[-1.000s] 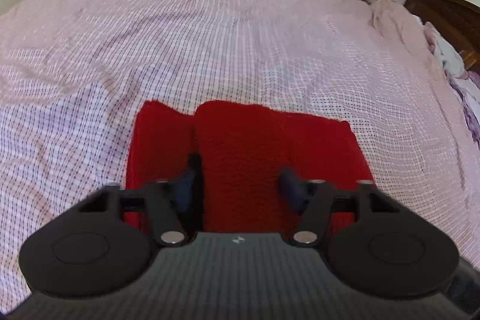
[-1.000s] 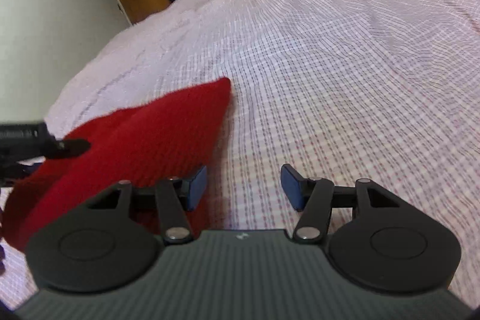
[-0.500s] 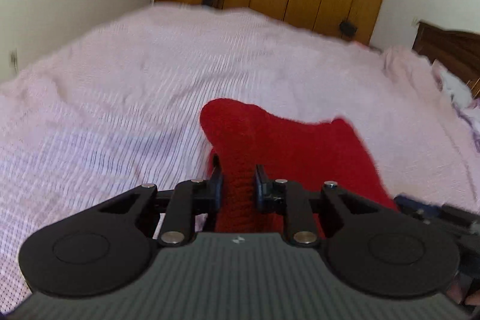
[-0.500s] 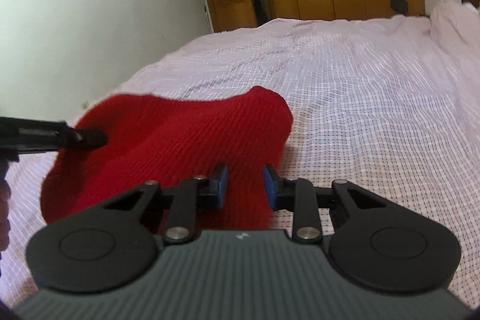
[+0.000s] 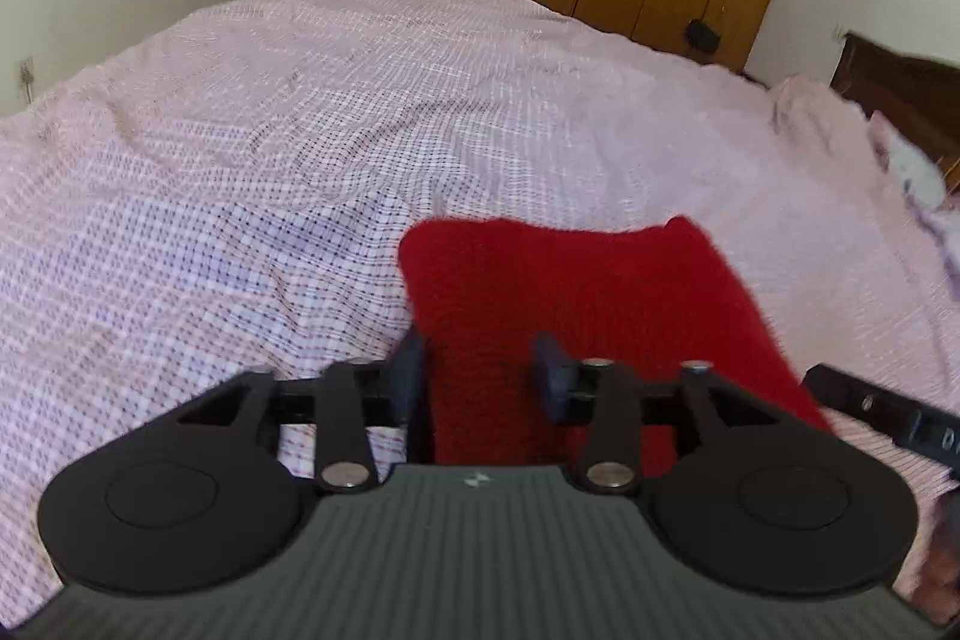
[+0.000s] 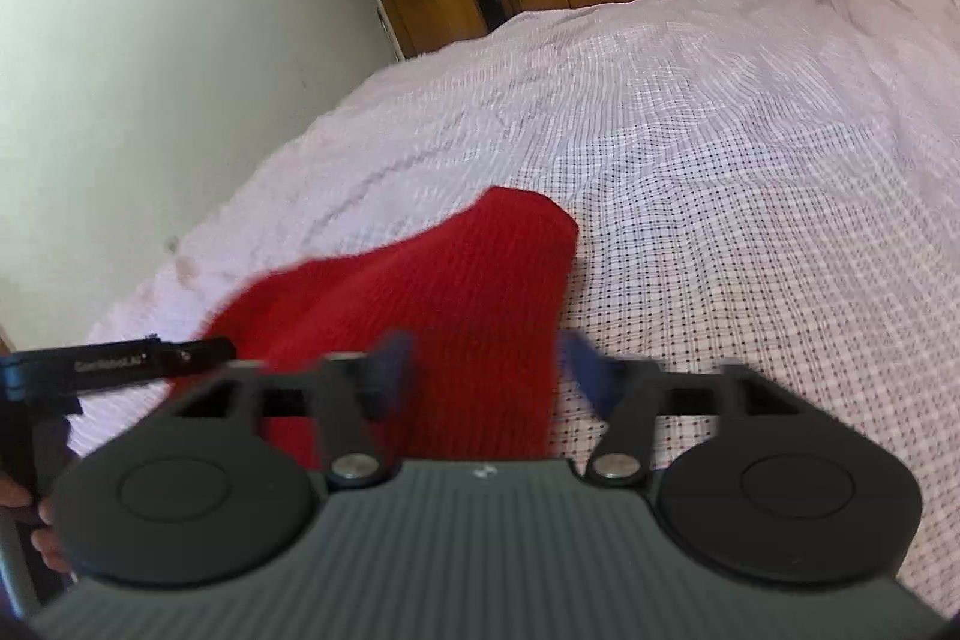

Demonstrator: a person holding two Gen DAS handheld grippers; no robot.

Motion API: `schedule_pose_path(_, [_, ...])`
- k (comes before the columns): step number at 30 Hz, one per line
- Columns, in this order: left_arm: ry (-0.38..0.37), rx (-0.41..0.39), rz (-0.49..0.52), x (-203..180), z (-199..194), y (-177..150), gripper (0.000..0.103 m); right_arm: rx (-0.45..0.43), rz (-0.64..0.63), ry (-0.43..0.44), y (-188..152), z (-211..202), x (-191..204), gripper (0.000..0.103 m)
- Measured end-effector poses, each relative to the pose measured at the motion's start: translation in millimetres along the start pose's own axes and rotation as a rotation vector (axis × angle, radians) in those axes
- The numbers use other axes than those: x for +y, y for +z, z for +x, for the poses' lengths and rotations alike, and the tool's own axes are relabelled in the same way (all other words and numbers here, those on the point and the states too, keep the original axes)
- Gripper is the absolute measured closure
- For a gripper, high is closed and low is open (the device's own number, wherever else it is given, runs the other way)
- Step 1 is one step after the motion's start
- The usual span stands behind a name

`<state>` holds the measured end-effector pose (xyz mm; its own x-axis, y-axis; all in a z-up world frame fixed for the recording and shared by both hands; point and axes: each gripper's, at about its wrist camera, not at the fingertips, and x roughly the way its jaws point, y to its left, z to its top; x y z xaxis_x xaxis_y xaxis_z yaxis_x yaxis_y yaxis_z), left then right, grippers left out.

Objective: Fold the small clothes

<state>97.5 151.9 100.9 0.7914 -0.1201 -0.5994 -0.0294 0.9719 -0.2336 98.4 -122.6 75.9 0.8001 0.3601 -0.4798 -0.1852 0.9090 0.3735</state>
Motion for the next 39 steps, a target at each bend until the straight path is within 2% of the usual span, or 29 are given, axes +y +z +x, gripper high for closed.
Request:
schedule_pose_path(2, [-0.021,0.003,-0.044,-4,-7,1,0.029,0.02,0.066,0.055,-1,2,-9,0.021])
schedule_pose_path(4, [-0.019,0.011,-0.07,-4,-7,-1,0.026,0.075,0.148,0.104,-2,8,-20,0.021])
schedule_pose_path(7, [-0.005,0.047,-0.077,-2,3,-6,0.025,0.111,0.235,0.144,-5,13,-35,0.018])
schedule_pose_path(12, [0.012,0.101,-0.107,4,22,-16,0.015,0.167,0.33,0.191,-12,21,-47,0.014])
schedule_pose_path(14, [-0.014,0.109,-0.135,9,27,-17,0.014,0.226,0.402,0.224,-14,31,-50,0.014])
schedule_pose_path(16, [-0.049,0.125,-0.179,15,33,-16,0.014,0.26,0.411,0.228,-12,37,-48,0.01])
schedule_pose_path(20, [-0.11,0.15,-0.203,17,42,-16,0.014,0.266,0.323,0.243,-9,43,-44,0.009])
schedule_pose_path(25, [-0.187,0.173,-0.174,11,53,-19,0.015,0.265,0.421,0.316,-31,50,-59,0.008])
schedule_pose_path(27, [-0.218,0.183,-0.209,15,57,-20,0.016,0.249,0.404,0.339,-35,51,-57,0.006])
schedule_pose_path(28, [-0.246,0.192,-0.241,20,59,-21,0.02,0.244,0.394,0.342,-35,51,-54,0.007])
schedule_pose_path(30, [-0.291,0.197,-0.291,27,60,-22,0.025,0.231,0.388,0.339,-35,50,-47,0.011])
schedule_pose_path(31, [-0.303,0.194,-0.298,30,58,-23,0.027,0.224,0.395,0.34,-35,48,-45,0.017])
schedule_pose_path(34, [-0.322,0.177,-0.278,26,49,-22,0.03,0.202,0.415,0.356,-32,36,-42,0.028])
schedule_pose_path(37, [-0.331,0.159,-0.247,17,30,-20,0.033,0.194,0.424,0.363,-23,22,-37,0.032])
schedule_pose_path(39, [-0.34,0.158,-0.261,11,16,-20,0.035,0.194,0.458,0.387,-17,14,-38,0.033])
